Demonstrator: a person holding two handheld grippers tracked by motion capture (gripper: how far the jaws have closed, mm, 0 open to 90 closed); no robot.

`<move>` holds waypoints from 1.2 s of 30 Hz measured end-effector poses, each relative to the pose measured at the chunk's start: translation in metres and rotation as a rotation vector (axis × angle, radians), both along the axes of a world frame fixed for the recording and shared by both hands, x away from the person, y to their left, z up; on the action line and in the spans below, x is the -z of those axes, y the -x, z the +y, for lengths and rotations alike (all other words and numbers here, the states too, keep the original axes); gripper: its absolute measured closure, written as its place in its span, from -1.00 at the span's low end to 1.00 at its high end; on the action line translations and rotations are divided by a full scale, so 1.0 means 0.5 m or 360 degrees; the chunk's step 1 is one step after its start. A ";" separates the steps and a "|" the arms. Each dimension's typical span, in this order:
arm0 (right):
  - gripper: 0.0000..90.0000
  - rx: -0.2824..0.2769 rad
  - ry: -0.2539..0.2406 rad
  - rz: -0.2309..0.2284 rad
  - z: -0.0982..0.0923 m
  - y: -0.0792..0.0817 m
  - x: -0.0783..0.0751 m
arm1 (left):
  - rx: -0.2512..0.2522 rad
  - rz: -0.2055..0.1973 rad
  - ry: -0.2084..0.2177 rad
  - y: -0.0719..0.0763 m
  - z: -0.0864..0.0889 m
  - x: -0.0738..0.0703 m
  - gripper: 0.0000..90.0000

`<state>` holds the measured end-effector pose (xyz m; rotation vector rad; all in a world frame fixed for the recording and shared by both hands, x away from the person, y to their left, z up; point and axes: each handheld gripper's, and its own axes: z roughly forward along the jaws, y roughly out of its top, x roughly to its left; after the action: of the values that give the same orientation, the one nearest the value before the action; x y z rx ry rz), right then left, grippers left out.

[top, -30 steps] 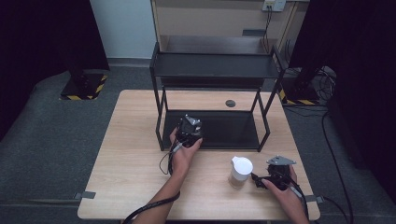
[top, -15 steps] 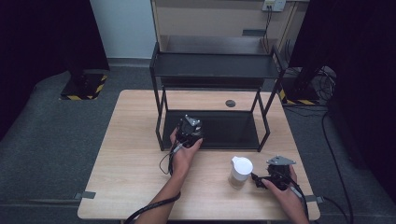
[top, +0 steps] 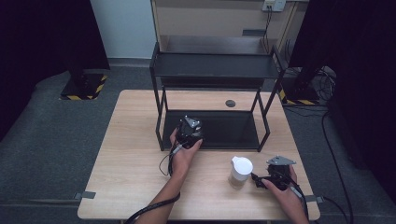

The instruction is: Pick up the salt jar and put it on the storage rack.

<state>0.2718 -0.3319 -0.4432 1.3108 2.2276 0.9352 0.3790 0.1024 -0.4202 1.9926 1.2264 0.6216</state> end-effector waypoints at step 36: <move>-0.97 0.0000 0.0000 0.0000 0.000 0.000 0.000 | 0.0078 -0.0025 -0.0036 0.095 0.029 -0.020 -0.93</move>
<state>0.2718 -0.3319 -0.4432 1.3109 2.2274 0.9349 0.3316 0.1168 -0.4100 2.0265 1.1622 0.6282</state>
